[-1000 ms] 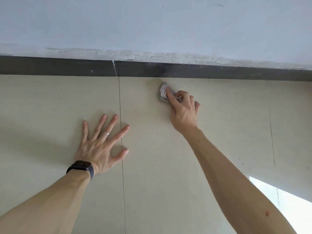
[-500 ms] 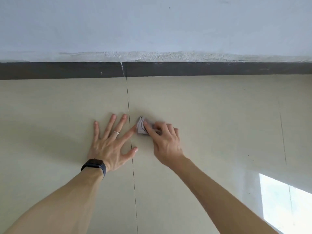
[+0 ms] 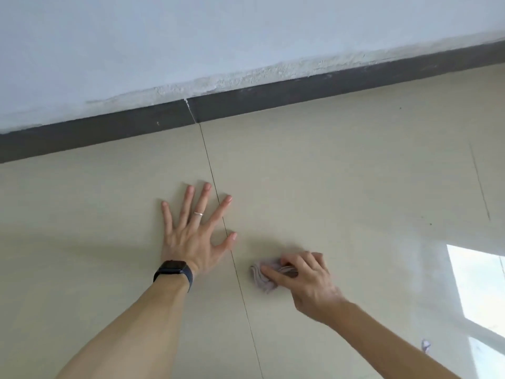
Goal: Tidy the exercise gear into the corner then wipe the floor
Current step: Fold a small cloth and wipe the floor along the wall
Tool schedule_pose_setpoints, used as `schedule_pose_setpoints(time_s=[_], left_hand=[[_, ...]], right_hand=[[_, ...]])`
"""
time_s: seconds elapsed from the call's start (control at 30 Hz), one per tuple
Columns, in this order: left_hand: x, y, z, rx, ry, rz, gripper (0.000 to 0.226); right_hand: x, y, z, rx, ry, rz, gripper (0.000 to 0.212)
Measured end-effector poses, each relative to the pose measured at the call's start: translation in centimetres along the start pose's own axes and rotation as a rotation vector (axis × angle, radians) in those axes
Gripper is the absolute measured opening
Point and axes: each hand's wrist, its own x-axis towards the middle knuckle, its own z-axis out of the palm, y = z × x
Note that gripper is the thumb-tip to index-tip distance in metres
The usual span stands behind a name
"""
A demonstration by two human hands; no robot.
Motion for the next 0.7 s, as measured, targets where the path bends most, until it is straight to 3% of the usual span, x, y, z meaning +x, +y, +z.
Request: schedule_pose_setpoints(time_s=[0.07, 0.1, 0.23, 0.27, 0.33, 0.47, 0.57, 0.6, 0.63, 0.7], left_hand=[[-0.1, 0.0, -0.1, 0.009, -0.008, -0.001, 0.079], [-0.1, 0.0, -0.1, 0.012, -0.011, -0.002, 0.079], [-0.1, -0.1, 0.2, 0.015, -0.013, -0.008, 0.076], [-0.1, 0.0, 0.2, 0.015, -0.013, -0.010, 0.076], [-0.2, 0.0, 0.2, 0.011, -0.004, -0.011, 0.076], [-0.2, 0.1, 0.1, -0.011, 0.002, 0.001, 0.076], [-0.3, 0.0, 0.1, -0.021, 0.008, 0.007, 0.075], [-0.3, 0.0, 0.1, -0.014, 0.013, 0.005, 0.075], [-0.3, 0.0, 0.1, -0.008, 0.016, 0.004, 0.075], [-0.4, 0.0, 0.2, -0.012, 0.022, 0.006, 0.073]], right_hand=[[0.8, 1.8, -0.7, -0.040, -0.031, -0.121, 0.069], [2.4, 3.6, -1.3, -0.070, 0.027, -0.059, 0.066], [9.6, 9.8, -4.8, 0.067, 0.251, 0.743, 0.074], [10.2, 8.7, -4.8, 0.118, 0.283, 0.851, 0.077], [9.0, 4.2, -3.3, 0.101, 0.310, 0.764, 0.076], [0.4, -6.4, 2.3, 0.109, 0.132, 0.189, 0.066], [-1.2, -5.2, 3.1, 0.016, 0.069, -0.164, 0.067], [-0.2, -3.7, 2.7, -0.019, 0.095, -0.179, 0.066], [1.1, -2.1, 1.9, -0.032, 0.140, -0.081, 0.064], [4.2, 0.7, 0.0, 0.052, 0.255, 0.382, 0.064]])
